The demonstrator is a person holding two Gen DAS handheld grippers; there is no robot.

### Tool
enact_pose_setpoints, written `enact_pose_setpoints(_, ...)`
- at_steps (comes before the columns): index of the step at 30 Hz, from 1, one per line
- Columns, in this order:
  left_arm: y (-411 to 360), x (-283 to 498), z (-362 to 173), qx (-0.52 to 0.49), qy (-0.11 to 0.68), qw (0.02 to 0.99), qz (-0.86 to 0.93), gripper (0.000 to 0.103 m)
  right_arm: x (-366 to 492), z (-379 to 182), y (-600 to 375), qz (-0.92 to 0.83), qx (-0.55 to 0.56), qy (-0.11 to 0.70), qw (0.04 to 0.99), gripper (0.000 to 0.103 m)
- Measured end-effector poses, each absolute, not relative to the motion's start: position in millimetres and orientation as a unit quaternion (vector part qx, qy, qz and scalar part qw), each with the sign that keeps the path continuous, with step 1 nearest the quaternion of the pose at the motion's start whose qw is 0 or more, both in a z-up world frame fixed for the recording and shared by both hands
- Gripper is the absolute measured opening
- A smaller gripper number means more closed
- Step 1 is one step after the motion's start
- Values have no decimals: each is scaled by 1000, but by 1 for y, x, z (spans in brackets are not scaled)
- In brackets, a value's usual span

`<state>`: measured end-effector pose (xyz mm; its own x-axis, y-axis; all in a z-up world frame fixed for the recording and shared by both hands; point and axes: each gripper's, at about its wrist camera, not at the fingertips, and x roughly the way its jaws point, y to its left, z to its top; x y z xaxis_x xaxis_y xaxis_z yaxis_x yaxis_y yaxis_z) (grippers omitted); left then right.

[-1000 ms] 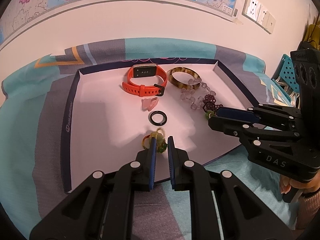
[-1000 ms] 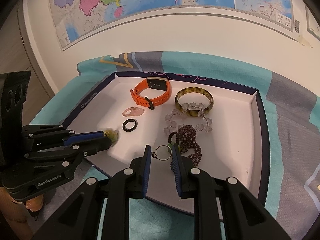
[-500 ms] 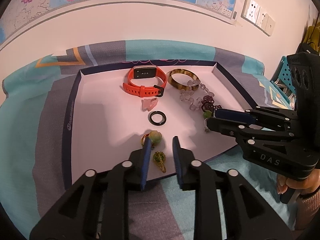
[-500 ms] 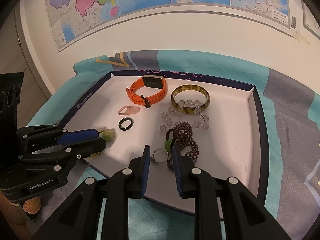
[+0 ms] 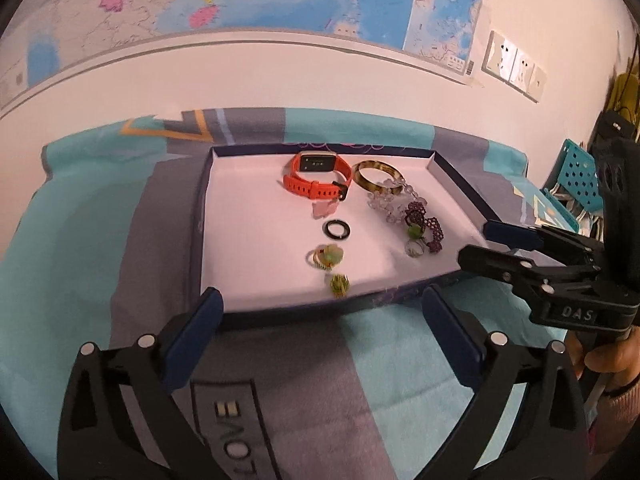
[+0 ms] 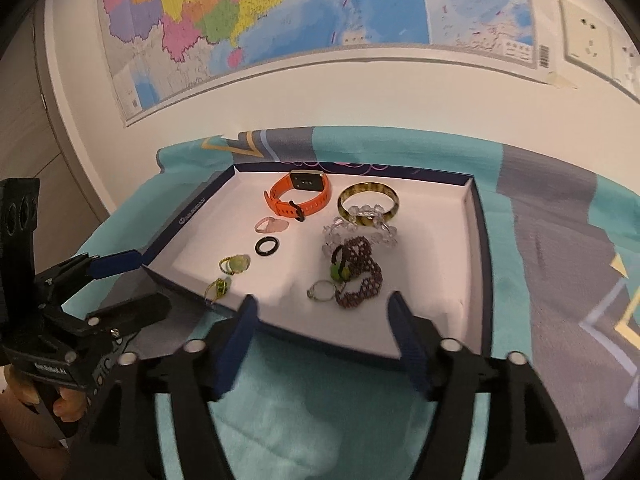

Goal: Organize jewelry

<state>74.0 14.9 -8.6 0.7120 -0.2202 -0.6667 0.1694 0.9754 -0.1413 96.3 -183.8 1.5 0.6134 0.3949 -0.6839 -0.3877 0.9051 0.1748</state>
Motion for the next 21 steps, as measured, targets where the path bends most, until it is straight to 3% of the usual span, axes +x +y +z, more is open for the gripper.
enact_pose_setpoints(1,15,71,-9,-35,365,924,-105,97,92,1,-184,216,6,381,899,85)
enact_pose_setpoints(6,9,57,-14,-22,366,927,-86,98,67,3,-182,205,-8,367,907,96)
enact_pose_setpoints(21,8,29,-11,-8,353,935,-43,98,34,0,-186,181,-11,364,913,96)
